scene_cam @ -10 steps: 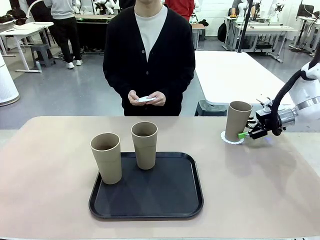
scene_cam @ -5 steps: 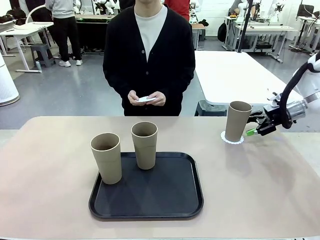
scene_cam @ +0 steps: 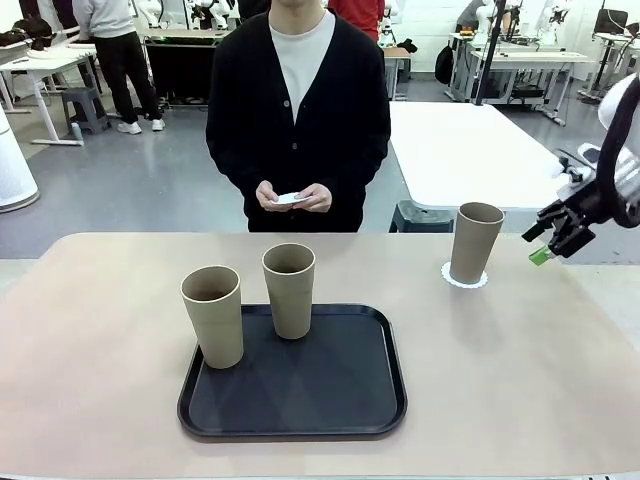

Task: Place coasters on the table and set cups on them.
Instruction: Pick up one Reusable plastic cup and place it on a coaster set by the human.

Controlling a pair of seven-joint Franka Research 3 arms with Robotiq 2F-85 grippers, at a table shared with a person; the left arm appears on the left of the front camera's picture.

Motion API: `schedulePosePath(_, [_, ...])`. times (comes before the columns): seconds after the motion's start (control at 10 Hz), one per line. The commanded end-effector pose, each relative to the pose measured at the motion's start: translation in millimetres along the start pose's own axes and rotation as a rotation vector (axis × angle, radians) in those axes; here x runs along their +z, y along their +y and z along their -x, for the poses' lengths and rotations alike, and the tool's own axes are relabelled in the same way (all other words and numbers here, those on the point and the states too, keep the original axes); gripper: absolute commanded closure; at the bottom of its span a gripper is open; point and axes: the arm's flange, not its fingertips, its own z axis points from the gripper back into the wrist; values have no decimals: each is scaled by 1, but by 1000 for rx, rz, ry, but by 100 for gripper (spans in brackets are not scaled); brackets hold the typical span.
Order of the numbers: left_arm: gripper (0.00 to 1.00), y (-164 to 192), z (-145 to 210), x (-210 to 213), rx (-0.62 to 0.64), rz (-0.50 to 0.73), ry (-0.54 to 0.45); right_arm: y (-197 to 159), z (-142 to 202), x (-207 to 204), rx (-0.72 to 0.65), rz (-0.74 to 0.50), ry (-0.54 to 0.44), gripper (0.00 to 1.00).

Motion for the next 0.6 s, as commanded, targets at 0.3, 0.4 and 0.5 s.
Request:
schedulePosePath(0.3, [0,0,0,2,-7,9,-6,97,-102,16,-157,216,386,0])
schedulePosePath(0.4, [0,0,0,2,-7,9,-6,108,-118,20,-175,258,408,0])
schedulePosePath(0.5, [0,0,0,2,-7,9,-6,122,-132,29,-211,296,425,0])
